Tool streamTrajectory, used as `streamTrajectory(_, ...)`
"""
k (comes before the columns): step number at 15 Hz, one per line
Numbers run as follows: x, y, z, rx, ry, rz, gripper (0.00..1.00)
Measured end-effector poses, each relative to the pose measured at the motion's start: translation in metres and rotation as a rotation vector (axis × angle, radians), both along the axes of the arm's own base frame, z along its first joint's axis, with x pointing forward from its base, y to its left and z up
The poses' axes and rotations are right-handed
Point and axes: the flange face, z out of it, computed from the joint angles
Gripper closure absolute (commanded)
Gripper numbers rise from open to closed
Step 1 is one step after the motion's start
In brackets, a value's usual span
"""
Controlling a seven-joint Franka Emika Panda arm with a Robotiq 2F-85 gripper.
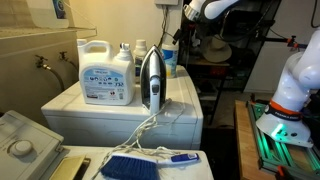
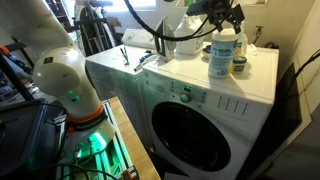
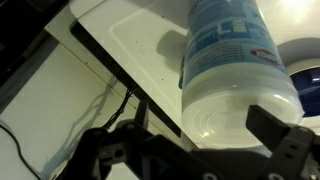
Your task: Close the lid of the blue container on the right
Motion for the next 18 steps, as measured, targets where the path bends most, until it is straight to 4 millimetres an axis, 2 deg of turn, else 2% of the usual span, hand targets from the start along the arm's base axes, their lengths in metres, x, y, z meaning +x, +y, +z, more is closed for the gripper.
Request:
streamTrajectory(6,-0.007,-0.015,-0.016,0.056,0.026,-0.036,0.00)
streamTrajectory(9,-0.008,-0.017,-0.017,0.072,0.026,-0.041,0.00)
streamTrajectory(18,-0.003,-0.009,0.010,0.066,-0.009,-0.012,0.00)
